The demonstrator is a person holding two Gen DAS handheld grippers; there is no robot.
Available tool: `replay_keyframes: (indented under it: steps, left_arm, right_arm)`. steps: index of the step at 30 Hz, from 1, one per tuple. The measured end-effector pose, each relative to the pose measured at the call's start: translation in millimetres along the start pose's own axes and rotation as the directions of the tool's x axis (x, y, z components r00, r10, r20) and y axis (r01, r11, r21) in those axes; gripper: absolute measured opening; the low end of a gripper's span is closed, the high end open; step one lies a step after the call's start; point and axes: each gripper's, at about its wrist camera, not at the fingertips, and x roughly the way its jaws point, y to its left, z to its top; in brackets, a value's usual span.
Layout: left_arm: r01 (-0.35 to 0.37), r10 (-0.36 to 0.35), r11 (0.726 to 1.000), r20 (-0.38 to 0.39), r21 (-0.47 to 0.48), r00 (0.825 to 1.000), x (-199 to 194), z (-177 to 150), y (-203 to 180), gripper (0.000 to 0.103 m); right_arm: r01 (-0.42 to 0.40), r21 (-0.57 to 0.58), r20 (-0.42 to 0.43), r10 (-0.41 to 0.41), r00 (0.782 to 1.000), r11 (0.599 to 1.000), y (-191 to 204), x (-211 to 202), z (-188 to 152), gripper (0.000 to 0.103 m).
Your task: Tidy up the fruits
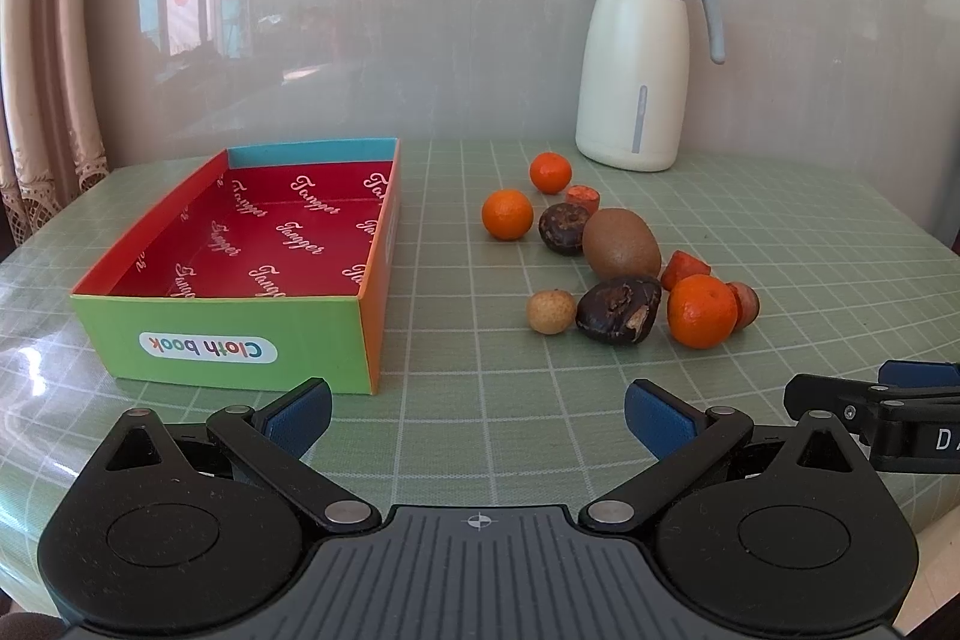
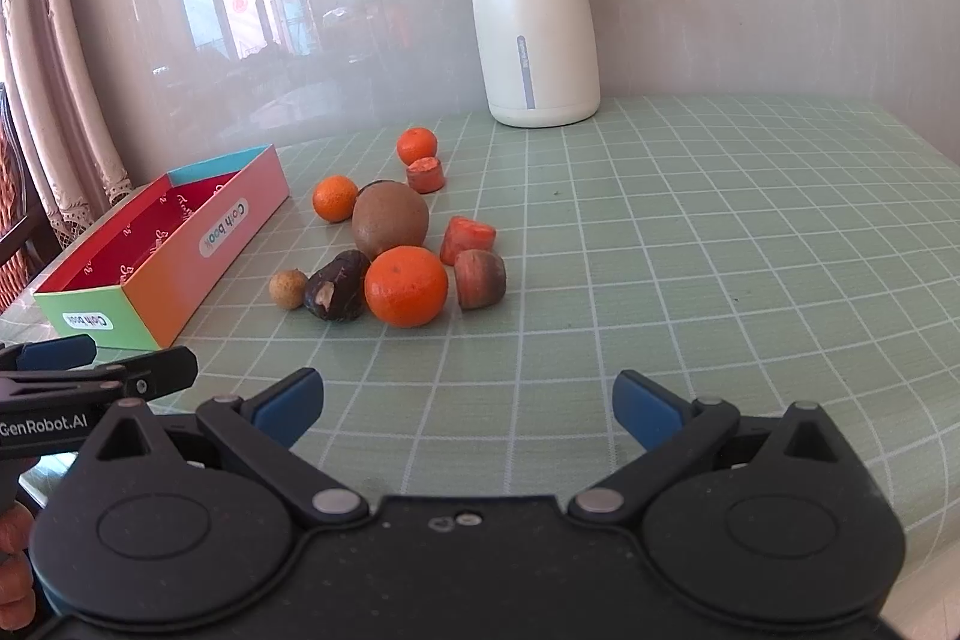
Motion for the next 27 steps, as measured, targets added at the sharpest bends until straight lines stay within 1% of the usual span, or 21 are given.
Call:
replay_keyframes:
  steps: [6,9,13,17,21,24,27]
  left_arm:
    - [-0.002,0.002,1.0,0.006,0.005,1.0,-2.4,0.3,-1.3,0.103]
    - [0.013,-0.013,1.0,0.005,0.008,1.0,-3.9,1.1,-2.4,0.103]
    - [0.01,-0.011,1.0,0.014,0.029,1.0,-5.3,0.9,-6.4,0.103]
    - [0.006,-0.008,0.998,0.022,0.067,1.0,-5.6,0.4,-12.6,0.103]
    - [0.008,-0.01,0.995,0.015,0.099,1.0,-3.2,0.0,-18.9,0.103]
    - [0.015,-0.017,0.995,0.013,0.095,1.0,-2.8,0.6,-19.7,0.103]
    - [0.019,-0.02,0.996,0.008,0.083,1.0,-1.5,1.1,-18.7,0.103]
  right_arm:
    - [0.003,0.003,0.004,-0.003,1.0,1.0,-0.8,-1.1,0.7,0.103]
    - [-0.005,0.006,0.012,0.005,1.0,1.0,-1.2,-3.8,1.2,0.103]
    - [-0.012,0.017,0.027,0.011,1.0,1.0,-4.5,-9.5,2.1,0.103]
    - [-0.015,0.063,0.041,0.013,0.999,0.998,-13.5,-13.3,5.0,0.103]
    - [-0.027,0.123,0.051,0.021,0.998,0.992,-23.6,-14.8,7.8,0.103]
    - [-0.02,0.143,0.046,0.014,0.999,0.99,-28.1,-13.7,9.4,0.103]
    - [-0.006,0.136,0.033,0.002,0.999,0.991,-29.3,-12.6,9.1,0.103]
